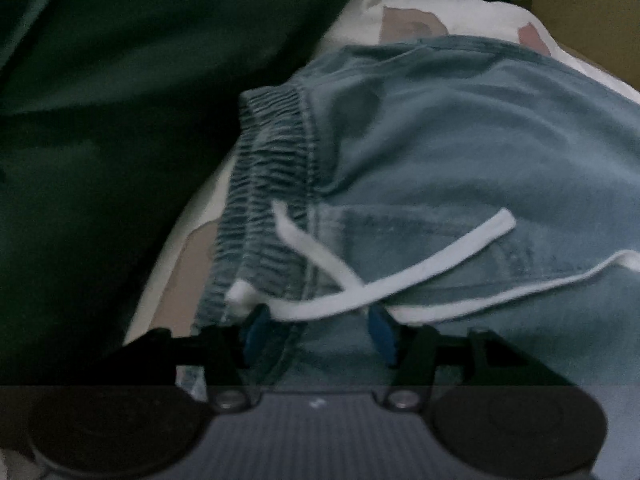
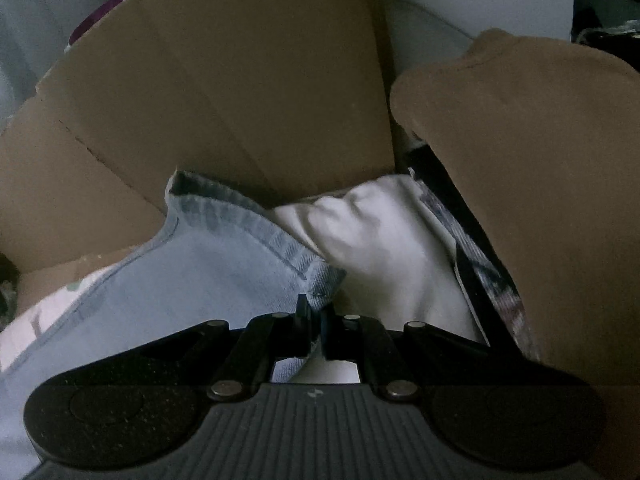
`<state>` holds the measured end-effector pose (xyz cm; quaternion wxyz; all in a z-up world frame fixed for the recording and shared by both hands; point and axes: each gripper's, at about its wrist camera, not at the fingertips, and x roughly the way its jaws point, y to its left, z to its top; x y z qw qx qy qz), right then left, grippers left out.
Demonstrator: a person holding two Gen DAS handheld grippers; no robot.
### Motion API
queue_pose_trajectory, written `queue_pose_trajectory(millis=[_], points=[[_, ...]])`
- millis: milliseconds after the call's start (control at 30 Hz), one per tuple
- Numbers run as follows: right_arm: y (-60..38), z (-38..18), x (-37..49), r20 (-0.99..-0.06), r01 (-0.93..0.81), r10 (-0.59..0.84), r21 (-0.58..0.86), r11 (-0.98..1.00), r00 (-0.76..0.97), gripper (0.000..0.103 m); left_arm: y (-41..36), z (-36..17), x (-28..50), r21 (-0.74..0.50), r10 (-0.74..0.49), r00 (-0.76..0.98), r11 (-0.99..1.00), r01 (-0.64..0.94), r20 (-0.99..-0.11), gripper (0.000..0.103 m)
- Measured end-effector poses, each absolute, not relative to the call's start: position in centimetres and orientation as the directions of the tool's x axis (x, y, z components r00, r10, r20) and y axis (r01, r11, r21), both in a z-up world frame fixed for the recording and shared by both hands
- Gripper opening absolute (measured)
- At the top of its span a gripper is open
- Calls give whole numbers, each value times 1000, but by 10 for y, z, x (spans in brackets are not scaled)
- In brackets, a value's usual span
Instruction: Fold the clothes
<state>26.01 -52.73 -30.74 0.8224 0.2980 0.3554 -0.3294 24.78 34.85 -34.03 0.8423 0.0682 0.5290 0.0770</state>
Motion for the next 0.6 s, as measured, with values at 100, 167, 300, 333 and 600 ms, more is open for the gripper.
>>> queue_pose_trajectory(millis=[100,167,300,333,600], points=[[-525,-304,263,-779,751,-341,238,616,526,3,359,-333,235,197,221,424,975,-98,-878,56],[-524,-301,265,-778,752,-351,226,619,522,2,370,-327,226,191,230,422,973,-134,-877,56],[-517,-298,268,-786,762,-374,182,622,492,2,394,-317,209,172,249,413,961,-216,-876,56],[-514,-298,268,-789,764,-380,167,624,483,2,400,-315,204,165,255,407,956,-243,-877,56],[-501,-294,263,-814,780,-395,110,616,427,2,433,-330,171,21,201,379,903,-430,-903,67]])
